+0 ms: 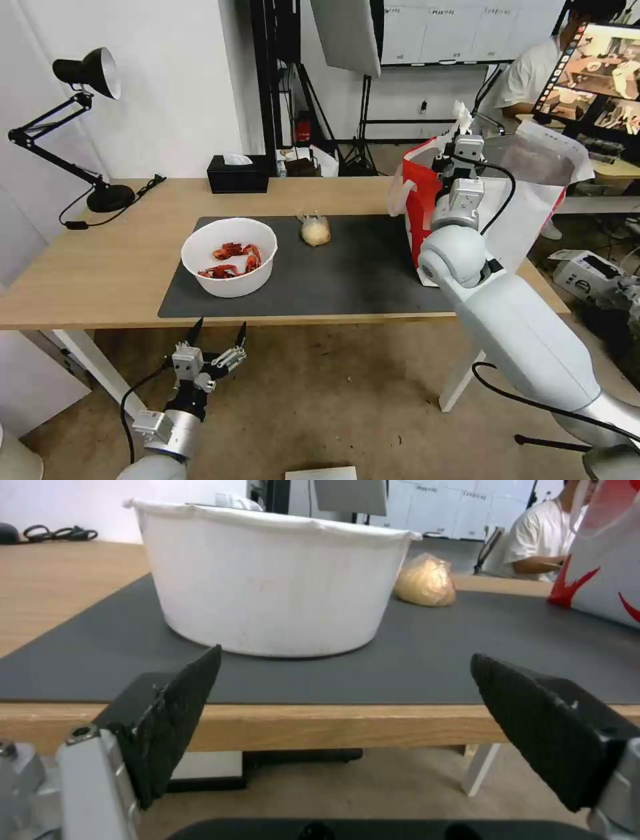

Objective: Pick up the trash from the table and place it into the takeout bag.

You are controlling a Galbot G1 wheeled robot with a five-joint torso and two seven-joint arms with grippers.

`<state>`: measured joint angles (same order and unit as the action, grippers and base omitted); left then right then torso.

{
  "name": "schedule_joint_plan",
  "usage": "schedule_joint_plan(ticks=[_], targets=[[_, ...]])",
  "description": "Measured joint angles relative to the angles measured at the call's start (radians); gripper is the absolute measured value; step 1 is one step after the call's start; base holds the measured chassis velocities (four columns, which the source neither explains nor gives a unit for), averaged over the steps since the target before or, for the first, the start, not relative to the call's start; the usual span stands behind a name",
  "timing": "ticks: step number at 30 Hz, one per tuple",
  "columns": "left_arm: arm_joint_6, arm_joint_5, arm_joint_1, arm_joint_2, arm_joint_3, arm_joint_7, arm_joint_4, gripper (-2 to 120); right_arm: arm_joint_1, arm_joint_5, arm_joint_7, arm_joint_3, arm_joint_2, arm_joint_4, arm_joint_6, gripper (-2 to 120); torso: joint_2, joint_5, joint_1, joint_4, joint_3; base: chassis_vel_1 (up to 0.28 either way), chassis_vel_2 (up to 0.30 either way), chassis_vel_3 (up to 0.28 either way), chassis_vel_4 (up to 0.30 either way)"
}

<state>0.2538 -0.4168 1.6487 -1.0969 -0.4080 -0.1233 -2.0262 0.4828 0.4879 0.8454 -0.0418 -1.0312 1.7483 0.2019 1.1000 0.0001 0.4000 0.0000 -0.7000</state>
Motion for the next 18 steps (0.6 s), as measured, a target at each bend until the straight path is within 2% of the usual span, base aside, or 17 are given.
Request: schedule_joint_plan(ticks=[1,3,4,7,8,10,11,14,15,18], targets=[[0.000,0.000,0.000,0.000,0.000,0.000,0.000,100,0.000,0.000,0.000,0.000,0.000,0.000,0.000,3,0.000,0.0000,0.000,0.0000,0.000,0.000,0.000,0.000,0.000],[-0.002,-0.002,0.005,0.006,-0.004,0.004,-0.006,100,-0.003,0.015,0.009,0.001,0.001,-0.001,0.011,13,0.000,0.0000,0.000,0.0000,0.000,0.000,0.000,0.000,0.000],[-0.002,-0.002,0.005,0.006,-0.004,0.004,-0.006,100,-0.003,0.015,0.009,0.001,0.001,-0.001,0.011,13,0.000,0.0000,0.000,0.0000,0.000,0.000,0.000,0.000,0.000],[-0.004,-0.007,0.009,0.008,-0.013,0.005,-0.012,100,-0.006,0.029,0.017,0.004,-0.001,0.001,0.022,28,0.000,0.0000,0.000,0.0000,0.000,0.000,0.000,0.000,0.000],[-0.004,-0.007,0.009,0.008,-0.013,0.005,-0.012,100,-0.006,0.029,0.017,0.004,-0.001,0.001,0.022,28,0.000,0.0000,0.000,0.0000,0.000,0.000,0.000,0.000,0.000],[-0.004,-0.008,0.012,0.004,-0.015,0.005,-0.013,100,-0.005,0.030,0.019,0.004,-0.004,0.002,0.026,37,0.000,-0.0001,0.000,0.0000,0.000,0.000,0.000,0.000,0.000],[-0.004,-0.008,0.012,0.004,-0.015,0.005,-0.013,100,-0.005,0.030,0.019,0.004,-0.004,0.002,0.026,37,0.000,-0.0001,0.000,0.0000,0.000,0.000,0.000,0.000,0.000],[-0.004,-0.008,0.016,0.002,-0.014,0.006,-0.013,100,-0.003,0.031,0.019,0.004,-0.004,0.002,0.028,52,0.000,-0.0001,0.000,0.0000,0.000,0.000,0.000,0.000,0.000],[-0.004,-0.008,0.016,0.002,-0.014,0.006,-0.013,100,-0.003,0.031,0.019,0.004,-0.004,0.002,0.028,52,0.000,-0.0001,0.000,0.0000,0.000,0.000,0.000,0.000,0.000],[-0.004,-0.008,0.016,0.001,-0.015,0.006,-0.013,100,0.001,0.044,0.018,0.004,0.004,0.008,0.030,66,0.000,0.0000,0.000,0.0001,0.000,0.000,0.000,0.000,0.000]])
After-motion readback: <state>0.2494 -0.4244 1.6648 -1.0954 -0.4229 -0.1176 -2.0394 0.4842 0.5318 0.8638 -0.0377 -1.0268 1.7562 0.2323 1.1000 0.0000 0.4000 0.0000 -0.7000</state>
